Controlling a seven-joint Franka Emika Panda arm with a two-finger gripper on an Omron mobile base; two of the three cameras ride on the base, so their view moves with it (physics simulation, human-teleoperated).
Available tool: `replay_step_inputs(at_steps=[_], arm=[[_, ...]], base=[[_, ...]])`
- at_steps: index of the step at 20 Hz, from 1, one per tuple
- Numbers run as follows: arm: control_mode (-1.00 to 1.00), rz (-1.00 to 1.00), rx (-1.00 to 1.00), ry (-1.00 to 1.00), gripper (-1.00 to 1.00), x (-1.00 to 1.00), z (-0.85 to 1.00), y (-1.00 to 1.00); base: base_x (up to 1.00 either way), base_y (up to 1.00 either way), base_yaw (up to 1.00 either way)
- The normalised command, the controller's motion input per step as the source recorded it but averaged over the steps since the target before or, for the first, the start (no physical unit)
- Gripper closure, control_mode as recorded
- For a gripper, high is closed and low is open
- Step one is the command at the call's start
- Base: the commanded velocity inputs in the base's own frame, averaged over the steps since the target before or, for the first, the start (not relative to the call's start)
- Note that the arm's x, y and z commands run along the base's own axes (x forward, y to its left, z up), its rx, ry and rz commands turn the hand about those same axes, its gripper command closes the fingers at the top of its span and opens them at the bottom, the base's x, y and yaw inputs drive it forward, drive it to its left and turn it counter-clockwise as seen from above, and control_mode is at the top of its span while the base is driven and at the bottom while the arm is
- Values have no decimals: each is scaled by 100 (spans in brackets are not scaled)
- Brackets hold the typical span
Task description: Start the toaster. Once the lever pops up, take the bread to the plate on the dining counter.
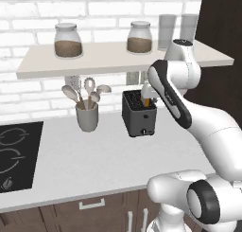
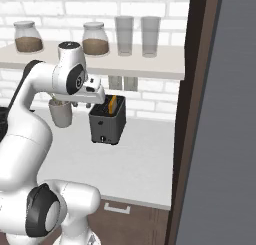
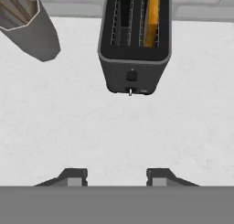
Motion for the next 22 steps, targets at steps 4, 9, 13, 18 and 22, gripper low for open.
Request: replay_step_inputs(at_steps=[4, 9, 13, 18, 22], arm=[[-100, 0, 0, 0, -100, 0, -9, -1], [-100, 4, 0, -4, -100, -4, -50, -21], [-100, 4, 0, -10, -100, 0, -67, -36], [-100, 0, 0, -13, -100, 21, -50, -23], [-100, 0, 0, -10, -100, 50, -36, -18]], base=[[0, 0, 0], [0, 0, 0], [0, 0, 0], [0, 0, 0], [0, 0, 0]])
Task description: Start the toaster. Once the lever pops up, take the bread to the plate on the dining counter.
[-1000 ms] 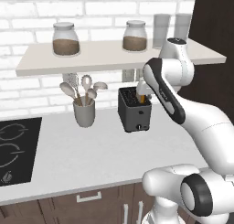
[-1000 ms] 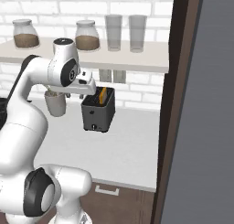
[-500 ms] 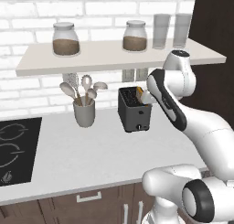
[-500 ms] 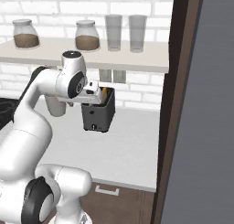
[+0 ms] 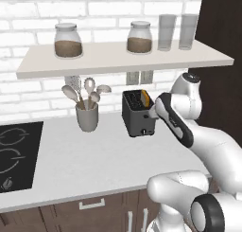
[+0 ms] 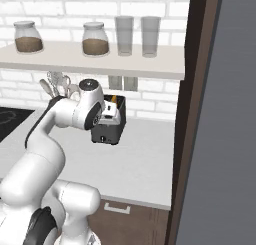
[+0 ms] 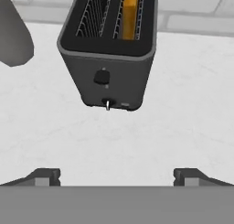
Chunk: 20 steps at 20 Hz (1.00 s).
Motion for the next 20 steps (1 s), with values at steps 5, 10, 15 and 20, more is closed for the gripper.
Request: replay_step_inputs(at_steps=[5, 10, 15, 20], arm=[[-100, 0, 0, -10, -100, 77, -8, -3], [-100, 0, 1, -5, -100, 52, -21, -26], [-100, 0, 0, -1, -100, 28, -29, -11], [-100, 0, 0, 0, -100, 32, -28, -10]], base=[[0, 0, 0], [0, 0, 0], [0, 0, 0], [0, 0, 0]])
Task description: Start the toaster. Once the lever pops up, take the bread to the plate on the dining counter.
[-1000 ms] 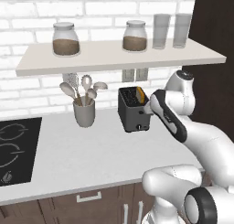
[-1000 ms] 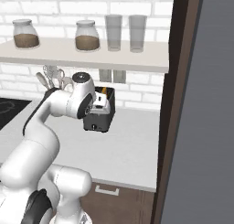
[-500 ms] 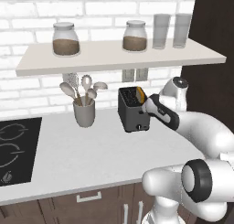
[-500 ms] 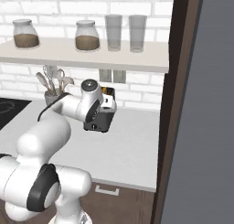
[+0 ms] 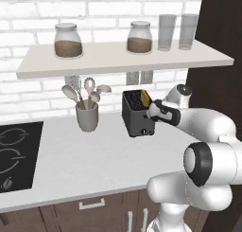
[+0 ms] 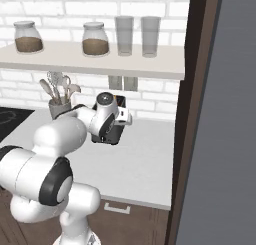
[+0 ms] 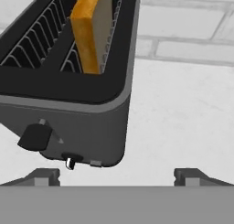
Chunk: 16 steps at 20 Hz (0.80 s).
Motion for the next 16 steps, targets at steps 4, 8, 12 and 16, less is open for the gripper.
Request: replay_step_inputs(at_steps=[4, 8, 12, 16], arm=[[-100, 0, 0, 0, -100, 28, -12, 0], [-100, -1, -1, 0, -100, 0, -3, 23], [-100, 0, -1, 0, -100, 0, 0, 14], [-100, 0, 0, 0, -100, 1, 1, 2]], base=[[0, 0, 0], [0, 0, 0], [0, 0, 0], [0, 0, 0]])
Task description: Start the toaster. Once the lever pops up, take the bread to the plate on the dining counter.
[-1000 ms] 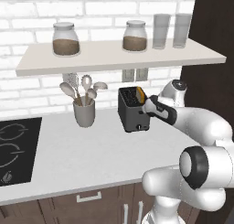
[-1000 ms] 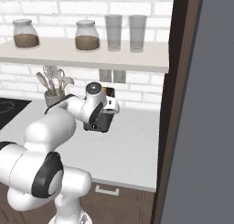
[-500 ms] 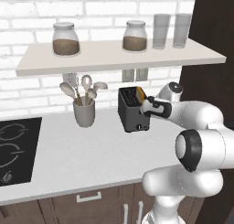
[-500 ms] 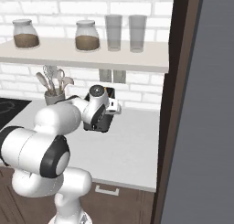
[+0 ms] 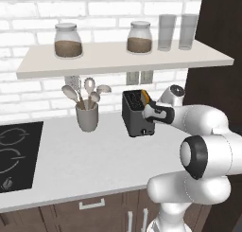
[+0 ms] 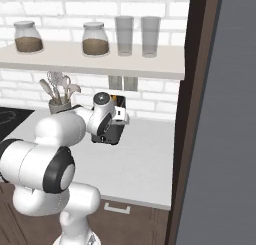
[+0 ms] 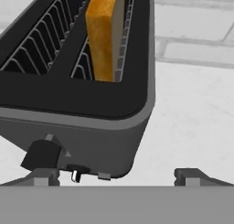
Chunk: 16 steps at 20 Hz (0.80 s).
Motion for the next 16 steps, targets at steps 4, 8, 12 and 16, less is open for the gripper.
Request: replay_step_inputs(at_steps=[4, 8, 12, 16], arm=[[-100, 0, 0, 0, -100, 7, 0, 3], [-100, 0, 0, 0, -100, 10, 0, 8], [-100, 0, 0, 0, -100, 0, -2, 3], [-100, 0, 0, 0, -100, 0, -14, 0]], base=[[0, 0, 0], [0, 0, 0], [0, 0, 0], [0, 0, 0]])
